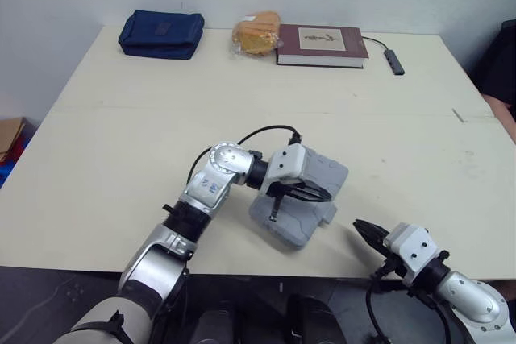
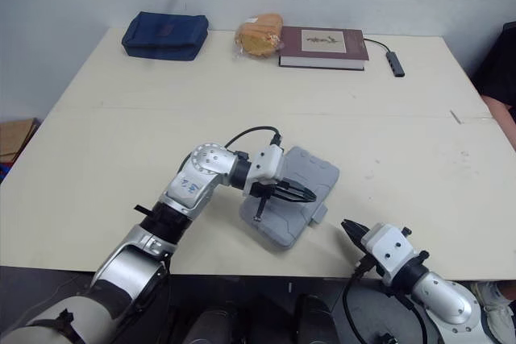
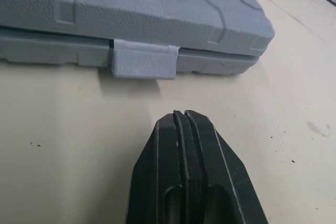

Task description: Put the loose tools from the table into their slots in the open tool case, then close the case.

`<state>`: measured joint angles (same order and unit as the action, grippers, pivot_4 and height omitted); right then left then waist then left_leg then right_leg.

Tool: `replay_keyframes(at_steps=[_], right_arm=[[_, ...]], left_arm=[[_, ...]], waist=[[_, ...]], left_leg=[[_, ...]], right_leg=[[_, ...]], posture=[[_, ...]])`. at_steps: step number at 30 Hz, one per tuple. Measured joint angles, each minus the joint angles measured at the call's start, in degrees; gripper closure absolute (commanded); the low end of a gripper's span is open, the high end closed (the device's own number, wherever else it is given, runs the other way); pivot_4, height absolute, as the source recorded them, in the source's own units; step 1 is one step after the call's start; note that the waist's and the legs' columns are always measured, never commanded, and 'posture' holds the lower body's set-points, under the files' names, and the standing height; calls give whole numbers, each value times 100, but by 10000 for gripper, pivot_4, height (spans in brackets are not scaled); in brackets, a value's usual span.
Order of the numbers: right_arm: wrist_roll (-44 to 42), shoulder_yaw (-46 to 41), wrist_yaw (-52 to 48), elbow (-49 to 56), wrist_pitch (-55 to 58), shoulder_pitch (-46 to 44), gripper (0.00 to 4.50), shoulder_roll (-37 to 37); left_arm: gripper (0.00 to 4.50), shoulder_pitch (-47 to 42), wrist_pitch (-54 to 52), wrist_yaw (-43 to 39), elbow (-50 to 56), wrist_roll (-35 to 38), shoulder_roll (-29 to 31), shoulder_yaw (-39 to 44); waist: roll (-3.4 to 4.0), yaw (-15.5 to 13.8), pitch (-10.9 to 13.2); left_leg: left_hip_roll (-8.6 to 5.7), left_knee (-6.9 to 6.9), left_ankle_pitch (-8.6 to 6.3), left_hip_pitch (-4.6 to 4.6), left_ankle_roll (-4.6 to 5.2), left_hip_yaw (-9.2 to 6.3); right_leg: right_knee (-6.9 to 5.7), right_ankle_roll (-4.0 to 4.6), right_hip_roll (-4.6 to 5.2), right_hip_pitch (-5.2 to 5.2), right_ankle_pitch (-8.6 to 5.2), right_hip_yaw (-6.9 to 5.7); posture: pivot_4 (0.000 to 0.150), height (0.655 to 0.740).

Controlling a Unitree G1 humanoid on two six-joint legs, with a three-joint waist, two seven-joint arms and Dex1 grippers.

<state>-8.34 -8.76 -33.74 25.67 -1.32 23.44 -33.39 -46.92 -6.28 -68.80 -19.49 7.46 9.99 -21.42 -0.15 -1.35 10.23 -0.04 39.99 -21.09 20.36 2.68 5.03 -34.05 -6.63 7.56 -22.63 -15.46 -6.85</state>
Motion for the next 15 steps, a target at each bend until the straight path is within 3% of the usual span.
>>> replay_keyframes(at_steps=[6, 15], right_arm=[[125, 2, 172, 251, 259, -29, 45000, 68], [358, 485, 237, 299, 853, -553, 45000, 109]], left_arm=[[44656, -456, 528, 539, -871, -998, 25, -643], [44656, -367, 438, 760, -856, -1042, -53, -637]], waist=[[-8, -15, -34], [-12, -16, -91]], left_leg=[[5, 1, -16, -16, 14, -4], [5, 3, -25, -19, 18, -12]], right_leg=[[20, 4, 17, 17, -2, 29], [22, 11, 70, 20, -6, 26]], posture=[[1500, 7400], [1500, 7400]])
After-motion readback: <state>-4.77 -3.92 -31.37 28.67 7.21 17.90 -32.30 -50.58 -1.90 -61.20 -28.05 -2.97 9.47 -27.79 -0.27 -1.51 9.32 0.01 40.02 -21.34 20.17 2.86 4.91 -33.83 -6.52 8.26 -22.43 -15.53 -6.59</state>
